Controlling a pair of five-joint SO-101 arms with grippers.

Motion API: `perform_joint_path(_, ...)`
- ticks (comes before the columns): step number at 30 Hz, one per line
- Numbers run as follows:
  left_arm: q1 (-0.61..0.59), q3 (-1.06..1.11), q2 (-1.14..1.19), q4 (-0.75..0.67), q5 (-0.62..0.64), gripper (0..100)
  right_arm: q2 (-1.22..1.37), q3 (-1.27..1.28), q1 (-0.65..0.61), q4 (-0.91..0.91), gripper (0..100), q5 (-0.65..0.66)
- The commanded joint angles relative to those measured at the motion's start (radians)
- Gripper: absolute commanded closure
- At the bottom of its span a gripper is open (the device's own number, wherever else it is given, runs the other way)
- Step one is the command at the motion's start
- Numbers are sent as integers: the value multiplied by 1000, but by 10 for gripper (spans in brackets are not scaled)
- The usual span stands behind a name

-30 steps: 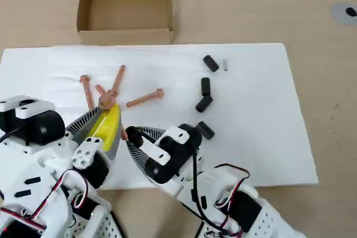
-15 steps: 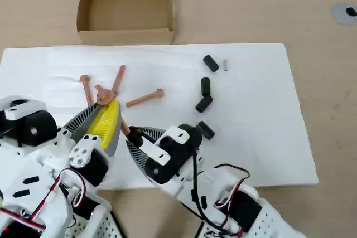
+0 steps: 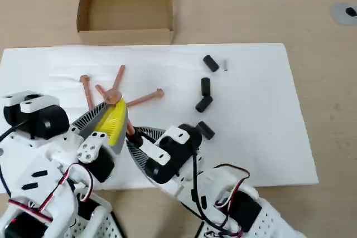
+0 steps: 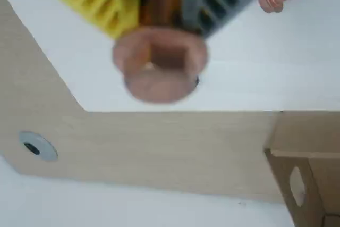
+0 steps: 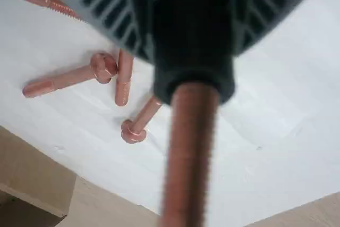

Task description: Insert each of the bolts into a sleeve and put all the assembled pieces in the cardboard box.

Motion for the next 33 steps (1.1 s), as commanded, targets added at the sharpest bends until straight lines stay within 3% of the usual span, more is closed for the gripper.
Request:
perform_joint_path(1, 17, -3, 7, -6, -2, 995, -84, -5, 15, -28, 989, -8)
perform_joint_path(16, 25, 9, 1, 41, -41, 995, -84, -5, 15, -28, 989, -8)
perform_joint_path(33, 3, 54, -1, -35, -51, 995, -87, -7, 15, -25, 989, -8)
